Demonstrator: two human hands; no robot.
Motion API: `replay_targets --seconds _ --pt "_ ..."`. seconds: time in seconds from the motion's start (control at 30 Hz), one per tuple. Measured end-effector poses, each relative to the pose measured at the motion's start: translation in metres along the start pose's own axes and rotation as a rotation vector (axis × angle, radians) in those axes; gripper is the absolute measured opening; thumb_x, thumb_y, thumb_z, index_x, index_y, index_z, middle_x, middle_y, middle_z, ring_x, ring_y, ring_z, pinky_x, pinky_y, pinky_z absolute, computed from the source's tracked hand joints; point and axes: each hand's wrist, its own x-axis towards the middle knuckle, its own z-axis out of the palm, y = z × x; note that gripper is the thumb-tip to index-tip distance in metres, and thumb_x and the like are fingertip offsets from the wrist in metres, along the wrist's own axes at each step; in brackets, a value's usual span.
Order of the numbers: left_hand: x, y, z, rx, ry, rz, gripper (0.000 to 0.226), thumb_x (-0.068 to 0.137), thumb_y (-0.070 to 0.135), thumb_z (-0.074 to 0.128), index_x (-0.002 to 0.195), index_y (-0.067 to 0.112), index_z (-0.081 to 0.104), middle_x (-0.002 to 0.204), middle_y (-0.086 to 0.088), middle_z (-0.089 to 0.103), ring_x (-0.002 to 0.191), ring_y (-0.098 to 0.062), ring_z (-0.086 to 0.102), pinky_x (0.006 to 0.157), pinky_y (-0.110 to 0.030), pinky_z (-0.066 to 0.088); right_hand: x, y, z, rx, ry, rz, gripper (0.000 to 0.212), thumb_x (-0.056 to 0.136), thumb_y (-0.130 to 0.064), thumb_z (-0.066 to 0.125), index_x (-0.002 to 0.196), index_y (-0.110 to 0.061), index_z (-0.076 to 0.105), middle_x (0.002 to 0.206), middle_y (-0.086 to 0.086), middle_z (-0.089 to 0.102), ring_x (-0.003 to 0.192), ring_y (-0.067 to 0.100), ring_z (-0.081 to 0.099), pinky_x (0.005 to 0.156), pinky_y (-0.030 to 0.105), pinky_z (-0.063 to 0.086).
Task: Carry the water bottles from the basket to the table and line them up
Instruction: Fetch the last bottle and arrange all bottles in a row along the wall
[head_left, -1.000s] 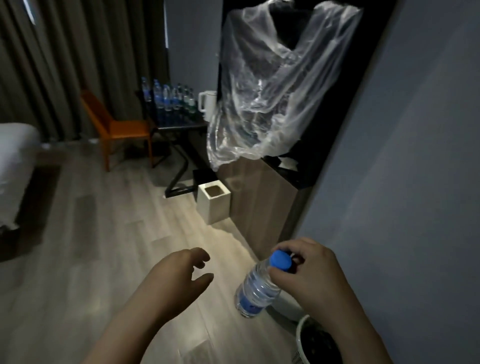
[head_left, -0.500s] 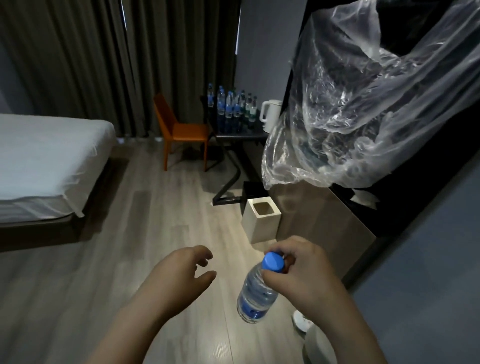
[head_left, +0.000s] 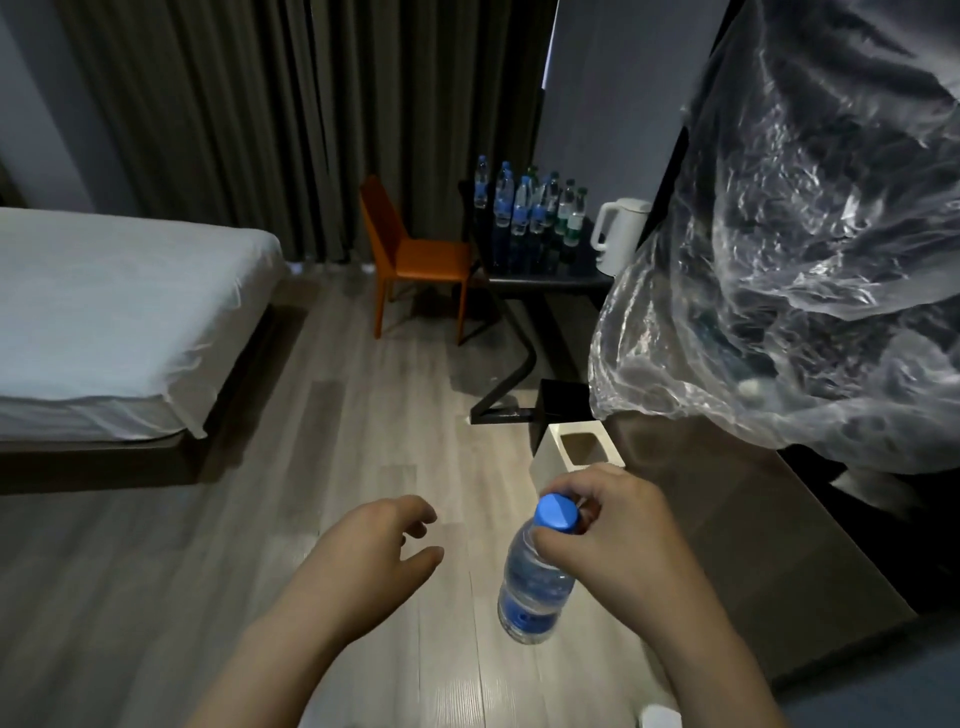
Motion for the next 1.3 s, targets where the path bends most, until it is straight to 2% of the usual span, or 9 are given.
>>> replay_targets --seconds 0.17,0.37,0.57,0.7,0.83,1.0,1.13,1.3 --pt "0.086 -0.044 -0.031 -0.013 -0.006 0.007 0.036 0.088 0.042 0.056 0.122 0.033 0.053 0.114 0.018 0.06 0.1 0.0 0.057 0.084 -0.02 0.048 0.087 -0.019 0.039 0.006 -0.002 0.032 0.019 0.066 -0.023 0.071 0.084 -0.03 0.069 0.083 -0.016 0.057 0.075 0.002 0.058 0.059 0.014 0.043" --pt "0.184 -0.083 -0.091 0.004 0.003 0.027 0.036 0.088 0.042 0.056 0.122 0.032 0.053 0.116 0.015 0.061 0.101 -0.003 0.058 0.085 -0.02 0.048 0.193 -0.056 0.069 -0.017 0.045 0.028 0.017 0.064 -0.023 0.07 0.079 -0.03 0.067 0.081 -0.014 0.057 0.073 0.003 0.058 0.063 0.019 0.048" --pt "0.264 -0.112 -0.115 0.005 -0.022 0.029 0.036 0.087 0.044 0.057 0.121 0.033 0.053 0.115 0.015 0.061 0.099 -0.002 0.058 0.081 -0.017 0.047 0.276 -0.068 0.094 -0.01 0.063 0.045 0.017 0.064 -0.028 0.069 0.08 -0.031 0.067 0.083 -0.014 0.057 0.073 0.003 0.057 0.064 0.026 0.053" --pt "0.319 -0.127 -0.123 0.011 -0.04 0.019 0.035 0.086 0.045 0.057 0.12 0.036 0.053 0.113 0.018 0.06 0.097 -0.001 0.057 0.077 -0.015 0.044 0.334 -0.063 0.106 -0.033 0.042 0.072 0.018 0.063 -0.032 0.07 0.08 -0.03 0.066 0.082 -0.014 0.058 0.072 0.005 0.059 0.06 0.023 0.052" --pt "0.384 -0.133 -0.138 0.034 -0.021 0.03 0.035 0.087 0.044 0.056 0.12 0.035 0.053 0.113 0.018 0.059 0.099 -0.001 0.056 0.081 -0.018 0.047 0.403 -0.05 0.111 -0.027 0.015 0.064 0.017 0.062 -0.031 0.071 0.078 -0.029 0.065 0.081 -0.014 0.057 0.07 0.004 0.057 0.055 0.015 0.042" --pt "0.469 -0.121 -0.164 0.057 0.006 0.046 0.037 0.088 0.043 0.056 0.123 0.034 0.053 0.115 0.018 0.059 0.102 -0.001 0.056 0.086 -0.02 0.048 0.497 -0.038 0.103 -0.013 0.053 0.029 0.017 0.064 -0.028 0.072 0.079 -0.03 0.064 0.083 -0.016 0.056 0.072 0.004 0.058 0.059 0.016 0.049" --pt "0.538 -0.107 -0.179 0.056 0.061 0.084 0.036 0.088 0.041 0.056 0.123 0.033 0.053 0.116 0.017 0.059 0.103 0.0 0.056 0.085 -0.017 0.046 0.566 -0.031 0.093 -0.003 0.081 -0.001 0.017 0.063 -0.027 0.072 0.077 -0.031 0.063 0.082 -0.016 0.056 0.072 0.002 0.058 0.058 0.013 0.043" --pt "0.604 -0.117 -0.188 0.032 0.012 0.065 0.034 0.087 0.043 0.057 0.12 0.034 0.055 0.11 0.02 0.059 0.101 0.001 0.056 0.086 -0.019 0.047 0.634 -0.022 0.088 -0.001 0.05 0.02 0.018 0.066 -0.026 0.073 0.08 -0.031 0.064 0.083 -0.016 0.056 0.073 0.004 0.059 0.06 0.015 0.046"
